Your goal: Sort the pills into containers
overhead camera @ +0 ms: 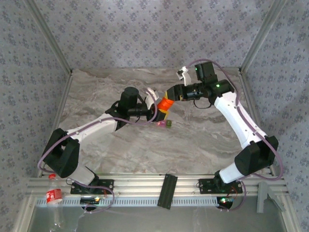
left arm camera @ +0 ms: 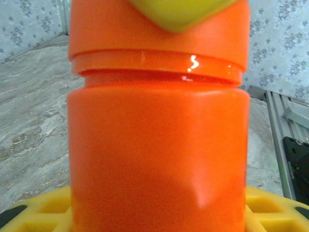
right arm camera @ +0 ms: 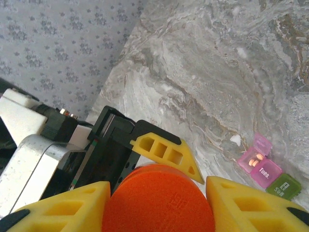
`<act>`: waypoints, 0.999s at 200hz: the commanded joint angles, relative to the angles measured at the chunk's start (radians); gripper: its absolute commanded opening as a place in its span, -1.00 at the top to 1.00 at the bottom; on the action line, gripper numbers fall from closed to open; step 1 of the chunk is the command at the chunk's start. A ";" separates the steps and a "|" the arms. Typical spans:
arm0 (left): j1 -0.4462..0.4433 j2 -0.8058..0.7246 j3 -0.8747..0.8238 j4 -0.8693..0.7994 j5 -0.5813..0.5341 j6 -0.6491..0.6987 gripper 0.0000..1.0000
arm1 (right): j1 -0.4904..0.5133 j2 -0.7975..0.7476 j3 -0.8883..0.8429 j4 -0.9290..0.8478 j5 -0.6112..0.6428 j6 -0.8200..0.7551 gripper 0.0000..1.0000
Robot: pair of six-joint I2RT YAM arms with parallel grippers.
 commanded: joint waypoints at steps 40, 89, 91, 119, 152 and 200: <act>-0.055 -0.027 -0.038 0.223 -0.266 0.043 1.00 | 0.072 0.016 -0.081 0.133 0.177 0.350 0.00; -0.079 -0.004 -0.058 0.284 -0.358 0.036 1.00 | 0.116 0.038 -0.077 0.174 0.225 0.454 0.02; -0.080 -0.004 -0.057 0.284 -0.360 0.036 1.00 | 0.116 0.037 -0.077 0.172 0.222 0.456 0.02; -0.073 -0.002 -0.060 0.282 -0.363 0.038 1.00 | 0.083 0.011 -0.062 0.150 0.196 0.425 -0.23; -0.044 -0.015 -0.069 0.278 -0.306 0.021 1.00 | -0.003 -0.072 -0.068 0.158 0.157 0.372 -0.71; 0.012 -0.040 -0.046 0.189 -0.107 0.017 1.00 | -0.074 -0.112 -0.044 0.090 0.016 0.150 -0.85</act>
